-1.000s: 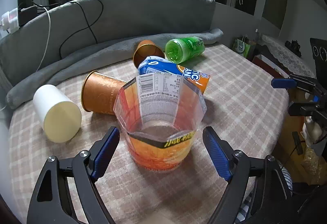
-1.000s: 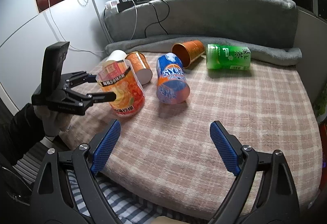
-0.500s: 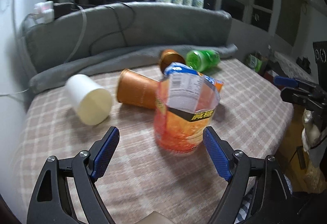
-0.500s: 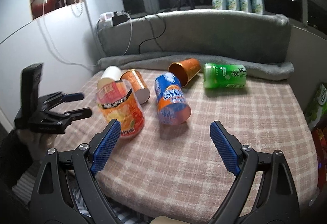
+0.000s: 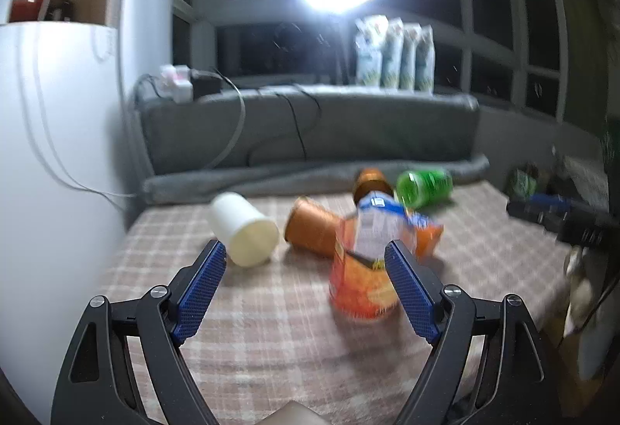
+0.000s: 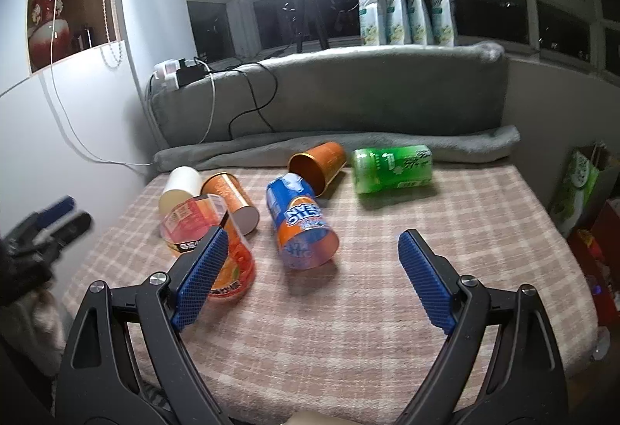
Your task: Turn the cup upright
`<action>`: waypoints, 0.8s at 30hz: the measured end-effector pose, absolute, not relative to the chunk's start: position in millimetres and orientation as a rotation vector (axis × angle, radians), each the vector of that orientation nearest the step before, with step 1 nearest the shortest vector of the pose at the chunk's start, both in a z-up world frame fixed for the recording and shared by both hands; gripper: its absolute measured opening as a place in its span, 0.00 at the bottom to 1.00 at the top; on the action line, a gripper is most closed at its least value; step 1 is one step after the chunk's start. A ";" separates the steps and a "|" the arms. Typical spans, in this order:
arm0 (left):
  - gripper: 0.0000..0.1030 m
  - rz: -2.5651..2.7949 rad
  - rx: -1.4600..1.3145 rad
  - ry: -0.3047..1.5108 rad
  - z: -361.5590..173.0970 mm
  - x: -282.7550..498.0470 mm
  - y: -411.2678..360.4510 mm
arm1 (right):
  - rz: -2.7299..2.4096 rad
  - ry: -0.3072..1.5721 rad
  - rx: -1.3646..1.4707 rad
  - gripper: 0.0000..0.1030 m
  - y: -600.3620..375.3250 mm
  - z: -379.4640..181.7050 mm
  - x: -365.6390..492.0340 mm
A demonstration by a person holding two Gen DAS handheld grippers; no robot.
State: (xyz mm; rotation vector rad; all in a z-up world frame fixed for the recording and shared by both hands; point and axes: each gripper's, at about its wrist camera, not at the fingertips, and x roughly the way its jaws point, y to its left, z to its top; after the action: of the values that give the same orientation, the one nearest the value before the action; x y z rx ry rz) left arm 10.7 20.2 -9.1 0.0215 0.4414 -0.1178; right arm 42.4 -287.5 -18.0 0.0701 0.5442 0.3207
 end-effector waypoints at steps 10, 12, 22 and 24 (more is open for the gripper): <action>0.83 -0.044 -0.024 0.321 12.2 -7.1 23.8 | 0.227 0.459 0.047 1.00 -289.1 -8.0 26.4; 0.83 -0.047 -0.021 0.316 13.2 -9.2 22.7 | 0.203 0.451 0.047 1.00 -289.8 -6.3 25.1; 0.87 -0.037 0.010 0.268 16.2 -20.7 12.7 | 0.097 0.418 0.041 1.00 -293.8 -2.3 25.3; 0.87 -0.039 0.011 0.276 15.2 -20.1 11.7 | 0.085 0.412 0.034 1.00 -294.4 -2.0 24.7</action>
State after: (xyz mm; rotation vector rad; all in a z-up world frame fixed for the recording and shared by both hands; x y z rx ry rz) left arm -20.1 11.7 15.2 0.0109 0.2759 -0.0391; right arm 24.7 -294.4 -2.0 0.0344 0.4117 0.0852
